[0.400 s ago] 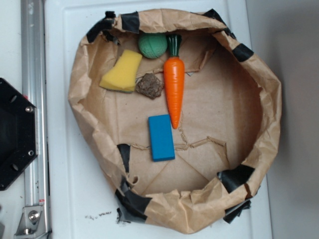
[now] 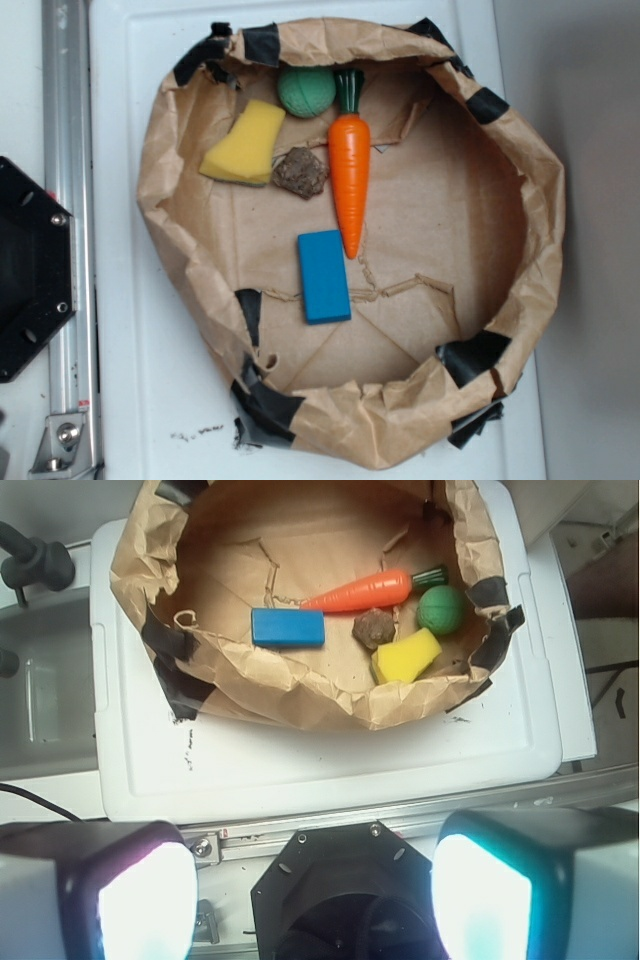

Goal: Grab the rock.

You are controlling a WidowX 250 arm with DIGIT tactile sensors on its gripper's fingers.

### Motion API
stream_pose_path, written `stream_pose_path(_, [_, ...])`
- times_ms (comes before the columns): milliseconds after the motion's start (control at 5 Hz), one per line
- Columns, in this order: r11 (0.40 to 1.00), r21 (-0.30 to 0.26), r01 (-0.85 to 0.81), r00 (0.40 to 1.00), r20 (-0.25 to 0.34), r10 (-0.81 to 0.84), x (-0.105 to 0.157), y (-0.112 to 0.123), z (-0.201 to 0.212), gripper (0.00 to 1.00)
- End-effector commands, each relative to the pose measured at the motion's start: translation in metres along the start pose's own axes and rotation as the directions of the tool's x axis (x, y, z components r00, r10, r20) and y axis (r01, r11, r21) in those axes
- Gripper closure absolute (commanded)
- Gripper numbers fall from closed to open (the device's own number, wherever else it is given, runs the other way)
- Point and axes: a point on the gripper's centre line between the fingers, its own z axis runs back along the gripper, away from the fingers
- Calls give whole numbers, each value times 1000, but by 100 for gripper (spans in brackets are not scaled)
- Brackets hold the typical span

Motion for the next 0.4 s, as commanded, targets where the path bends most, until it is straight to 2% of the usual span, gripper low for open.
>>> stream_pose_path(0, [990, -109, 95, 990, 117, -82, 95, 24, -51, 0])
stream_pose_path(200, [991, -125, 37, 999, -4, -38, 115, 38, -90, 0])
